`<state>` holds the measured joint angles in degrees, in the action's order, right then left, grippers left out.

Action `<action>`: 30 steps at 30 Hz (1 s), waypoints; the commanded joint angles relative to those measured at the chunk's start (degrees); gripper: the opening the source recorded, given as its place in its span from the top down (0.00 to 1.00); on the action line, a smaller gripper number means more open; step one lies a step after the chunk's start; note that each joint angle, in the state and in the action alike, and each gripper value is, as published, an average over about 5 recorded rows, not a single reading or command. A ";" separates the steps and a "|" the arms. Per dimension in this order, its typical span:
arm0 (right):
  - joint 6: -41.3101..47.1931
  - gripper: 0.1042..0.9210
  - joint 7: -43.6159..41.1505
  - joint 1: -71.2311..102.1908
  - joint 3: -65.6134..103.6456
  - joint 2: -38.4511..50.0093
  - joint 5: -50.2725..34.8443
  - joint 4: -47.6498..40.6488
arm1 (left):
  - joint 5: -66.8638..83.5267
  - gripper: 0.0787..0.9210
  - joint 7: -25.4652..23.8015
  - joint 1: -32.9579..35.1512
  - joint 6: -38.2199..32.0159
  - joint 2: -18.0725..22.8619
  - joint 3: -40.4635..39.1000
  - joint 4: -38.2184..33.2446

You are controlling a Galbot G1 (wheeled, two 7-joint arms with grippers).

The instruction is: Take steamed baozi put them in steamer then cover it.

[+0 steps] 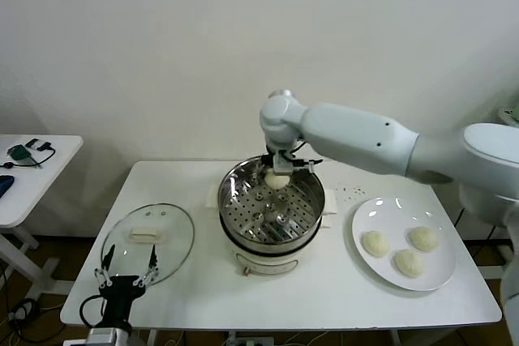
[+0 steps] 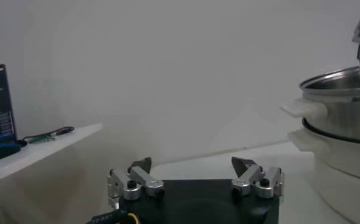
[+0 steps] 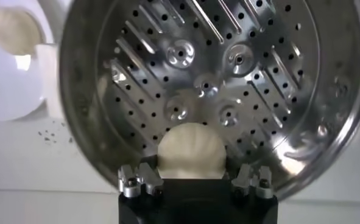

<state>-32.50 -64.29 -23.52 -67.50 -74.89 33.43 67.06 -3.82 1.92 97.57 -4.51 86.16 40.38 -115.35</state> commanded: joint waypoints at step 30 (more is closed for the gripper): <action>28.91 0.12 6.00 -29.88 -21.18 27.96 -50.13 13.21 | -1.34 0.12 -0.43 1.24 0.05 0.27 -0.70 -1.83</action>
<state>-16.57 -61.86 -41.66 -78.03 -56.65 3.84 76.47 -4.34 1.62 98.67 -4.52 86.15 40.06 -116.53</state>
